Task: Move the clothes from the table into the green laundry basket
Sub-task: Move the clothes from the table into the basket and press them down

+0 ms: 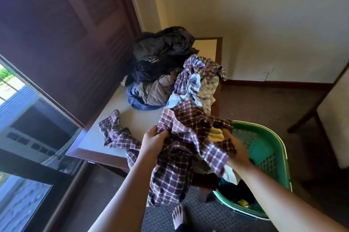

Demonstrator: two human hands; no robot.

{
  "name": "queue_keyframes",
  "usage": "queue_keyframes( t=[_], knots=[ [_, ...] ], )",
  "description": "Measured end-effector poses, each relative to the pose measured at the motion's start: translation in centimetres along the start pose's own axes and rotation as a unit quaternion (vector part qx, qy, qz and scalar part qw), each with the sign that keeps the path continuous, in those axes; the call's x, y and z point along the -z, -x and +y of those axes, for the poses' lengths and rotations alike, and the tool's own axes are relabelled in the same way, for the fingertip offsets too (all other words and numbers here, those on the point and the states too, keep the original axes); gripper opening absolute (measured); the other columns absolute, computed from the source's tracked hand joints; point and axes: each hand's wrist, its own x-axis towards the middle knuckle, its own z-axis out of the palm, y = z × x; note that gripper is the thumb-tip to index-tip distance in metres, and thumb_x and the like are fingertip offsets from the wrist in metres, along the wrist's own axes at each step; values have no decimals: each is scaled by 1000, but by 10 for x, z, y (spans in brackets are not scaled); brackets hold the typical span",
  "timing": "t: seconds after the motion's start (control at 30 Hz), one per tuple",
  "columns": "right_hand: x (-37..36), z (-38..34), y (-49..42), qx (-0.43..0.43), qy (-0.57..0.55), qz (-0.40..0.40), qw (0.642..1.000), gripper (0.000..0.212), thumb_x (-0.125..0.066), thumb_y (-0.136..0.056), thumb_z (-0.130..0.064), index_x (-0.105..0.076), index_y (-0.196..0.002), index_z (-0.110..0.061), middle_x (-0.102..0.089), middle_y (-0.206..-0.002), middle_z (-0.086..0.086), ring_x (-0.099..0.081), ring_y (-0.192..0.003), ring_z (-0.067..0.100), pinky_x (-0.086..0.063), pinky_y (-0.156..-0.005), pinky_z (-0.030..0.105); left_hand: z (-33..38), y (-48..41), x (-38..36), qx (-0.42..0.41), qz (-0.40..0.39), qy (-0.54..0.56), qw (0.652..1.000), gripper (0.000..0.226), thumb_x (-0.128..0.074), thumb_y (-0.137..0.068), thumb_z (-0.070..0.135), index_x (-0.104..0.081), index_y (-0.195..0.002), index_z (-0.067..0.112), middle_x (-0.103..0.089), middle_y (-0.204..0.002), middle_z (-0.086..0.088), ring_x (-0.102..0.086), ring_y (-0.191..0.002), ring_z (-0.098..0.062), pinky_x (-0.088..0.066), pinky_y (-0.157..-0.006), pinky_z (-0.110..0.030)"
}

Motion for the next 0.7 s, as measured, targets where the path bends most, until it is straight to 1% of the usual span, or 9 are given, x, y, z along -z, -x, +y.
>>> queue_keyframes(
  t=[0.1,0.17,0.23,0.3,0.4,0.47,0.53,0.63,0.7],
  knots=[
    [-12,-16,-13,-50,3,-9,999,57,-65,-70,-72,-60,-111,-33,-70,-94,-15,-64,-87,12,-51,-74,33,-30,-12,11,-21,68,-83,994,37,-76,-68,48,-72,-100,31,-81,-98,2,-77,-96,-26,-60,-93,-54],
    [-26,-22,-21,-67,12,-30,997,64,-64,-70,-80,-57,-114,-35,-71,-99,-14,-64,-88,14,-55,-81,38,-38,-13,14,-11,95,-175,980,45,-72,-75,60,-66,-111,33,-73,-121,-2,-66,-120,-31,-49,-108,-57],
    [-40,-28,-31,-101,10,-50,994,59,-72,-76,-70,-58,-119,-32,-71,-100,-9,-66,-88,16,-56,-80,38,-46,-14,17,49,131,-291,947,62,-62,-85,69,-52,-139,41,-46,-151,-8,-33,-147,-36,-23,-119,-69],
    [-54,-36,-39,-128,34,-46,990,51,-79,-81,-46,-59,-122,-24,-70,-99,-3,-67,-85,20,-50,-67,31,-49,-15,21,104,159,-326,926,78,-55,-85,78,-29,-154,50,-12,-170,-5,0,-158,-34,-3,-116,-80],
    [-70,-43,-44,-124,105,-28,986,48,-77,-77,-28,-57,-120,-23,-72,-103,3,-69,-94,32,-51,-67,33,-58,-21,38,156,146,-310,926,93,-49,-85,83,-3,-161,53,19,-174,-5,13,-159,-42,1,-118,-76],
    [-78,-49,-45,-138,94,-36,985,49,-73,-73,-27,-56,-119,-26,-70,-100,2,-69,-92,33,-55,-69,36,-63,-32,49,172,97,-297,934,81,-52,-92,73,-15,-160,53,6,-175,-9,-3,-158,-45,-7,-124,-65],
    [-84,-49,-48,-143,87,-37,985,49,-71,-70,-31,-56,-117,-30,-69,-95,0,-69,-88,32,-59,-70,40,-70,-42,57,171,47,-278,944,69,-57,-87,69,-42,-151,49,-27,-169,-9,-25,-152,-42,-20,-122,-60],
    [-90,-50,-52,-149,82,-45,984,51,-68,-76,-28,-55,-126,-31,-71,-102,1,-69,-93,31,-61,-75,44,-83,-55,61,116,-17,-106,987,63,-75,-64,55,-73,-117,20,-68,-136,-19,-66,-121,-36,-51,-109,-54],
    [-90,-49,-54,-152,68,-46,985,51,-70,-82,-27,-54,-130,-30,-71,-111,1,-69,-99,30,-60,-81,44,-65,-40,56,75,-78,-60,992,45,-80,-74,40,-78,-109,13,-78,-116,-15,-74,-109,-30,-59,-98,-45]
  ],
)
